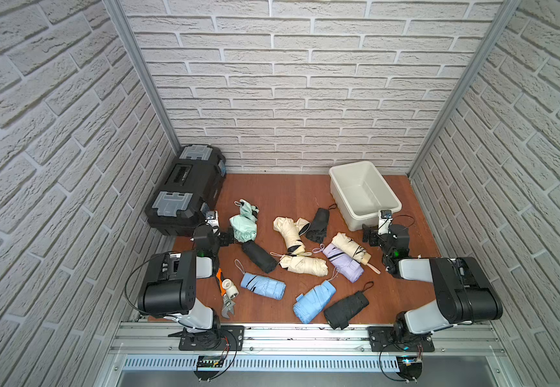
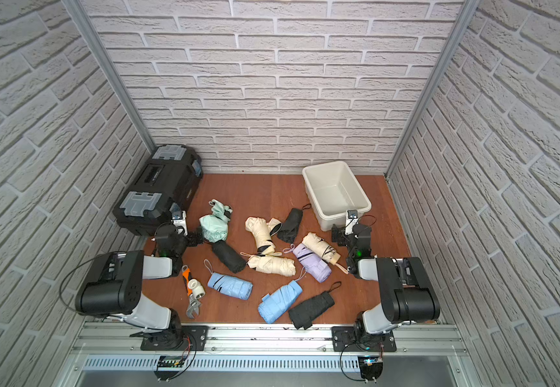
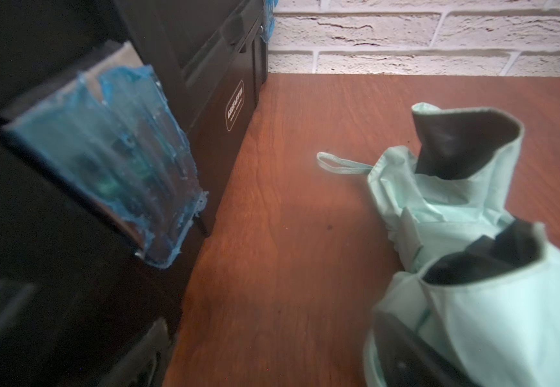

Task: Put the umbrella into the storage box
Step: Adjust the storage box at the center of the board.

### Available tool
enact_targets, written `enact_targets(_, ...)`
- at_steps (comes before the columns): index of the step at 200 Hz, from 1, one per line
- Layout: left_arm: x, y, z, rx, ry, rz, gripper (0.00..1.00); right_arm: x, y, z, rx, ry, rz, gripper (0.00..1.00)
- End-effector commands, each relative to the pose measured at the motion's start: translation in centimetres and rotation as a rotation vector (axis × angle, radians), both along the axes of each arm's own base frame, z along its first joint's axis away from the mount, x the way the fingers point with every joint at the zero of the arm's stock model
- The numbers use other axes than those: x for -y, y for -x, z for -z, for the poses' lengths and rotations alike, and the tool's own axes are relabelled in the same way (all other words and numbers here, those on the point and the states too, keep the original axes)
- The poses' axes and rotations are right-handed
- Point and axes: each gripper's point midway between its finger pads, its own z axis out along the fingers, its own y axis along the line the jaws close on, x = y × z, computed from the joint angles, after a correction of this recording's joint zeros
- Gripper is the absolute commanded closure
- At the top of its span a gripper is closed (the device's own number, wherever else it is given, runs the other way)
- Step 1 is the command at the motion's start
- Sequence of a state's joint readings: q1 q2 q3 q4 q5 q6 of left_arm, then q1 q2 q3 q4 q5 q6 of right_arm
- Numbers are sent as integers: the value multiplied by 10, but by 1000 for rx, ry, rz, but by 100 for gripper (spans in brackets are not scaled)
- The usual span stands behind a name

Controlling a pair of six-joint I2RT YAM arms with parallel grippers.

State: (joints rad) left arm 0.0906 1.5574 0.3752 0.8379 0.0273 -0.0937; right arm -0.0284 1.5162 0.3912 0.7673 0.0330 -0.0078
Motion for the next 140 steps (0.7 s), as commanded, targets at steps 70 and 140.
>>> enact_targets(70,-2,-11,-17,63,0,2,2,-2,-9,-17,65,5,-3,0)
enact_targets(140,-3,-11,-16,62,3,1,2,-2,-10,-17,63,6,-4,0)
